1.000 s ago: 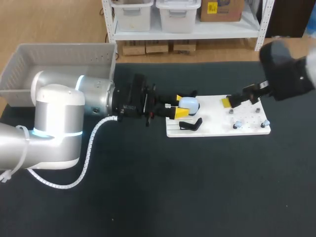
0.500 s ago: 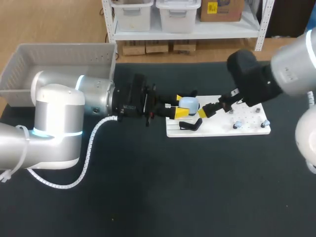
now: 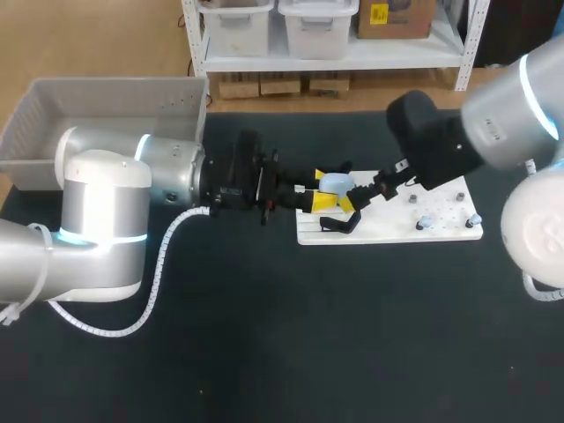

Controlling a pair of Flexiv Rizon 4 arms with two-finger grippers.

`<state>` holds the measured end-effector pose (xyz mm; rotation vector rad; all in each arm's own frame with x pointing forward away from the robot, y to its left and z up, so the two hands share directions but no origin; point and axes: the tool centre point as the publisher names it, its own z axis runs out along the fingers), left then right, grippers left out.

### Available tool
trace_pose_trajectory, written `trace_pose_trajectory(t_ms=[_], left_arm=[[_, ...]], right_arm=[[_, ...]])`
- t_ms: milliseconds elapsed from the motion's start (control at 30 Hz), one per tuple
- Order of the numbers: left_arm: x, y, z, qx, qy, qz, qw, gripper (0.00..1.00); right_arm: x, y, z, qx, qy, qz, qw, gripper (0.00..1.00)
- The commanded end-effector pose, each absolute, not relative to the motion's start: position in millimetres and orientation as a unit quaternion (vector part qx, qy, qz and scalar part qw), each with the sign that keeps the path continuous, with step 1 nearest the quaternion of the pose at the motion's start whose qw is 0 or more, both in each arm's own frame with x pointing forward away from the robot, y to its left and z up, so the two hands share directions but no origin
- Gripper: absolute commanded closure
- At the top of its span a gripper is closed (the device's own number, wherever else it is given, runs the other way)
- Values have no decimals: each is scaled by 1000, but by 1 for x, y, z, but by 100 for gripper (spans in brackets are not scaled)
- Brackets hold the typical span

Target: Pick up each earbud case from the left stands, insert the matching earbuds, close the lid, and place the case in the box.

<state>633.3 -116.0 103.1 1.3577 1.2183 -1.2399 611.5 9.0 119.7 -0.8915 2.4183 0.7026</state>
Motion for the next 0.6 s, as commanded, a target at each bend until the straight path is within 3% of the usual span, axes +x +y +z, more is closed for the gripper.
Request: trace_pose_trajectory(t_ms=[33, 600], left_arm=[[632, -116, 102, 548, 493, -500, 454, 100], [632, -116, 102, 548, 493, -500, 454, 100]], right_arm=[[619, 14, 115, -326, 880, 259, 228, 0], [634, 13, 108, -308, 887, 256, 231, 0]])
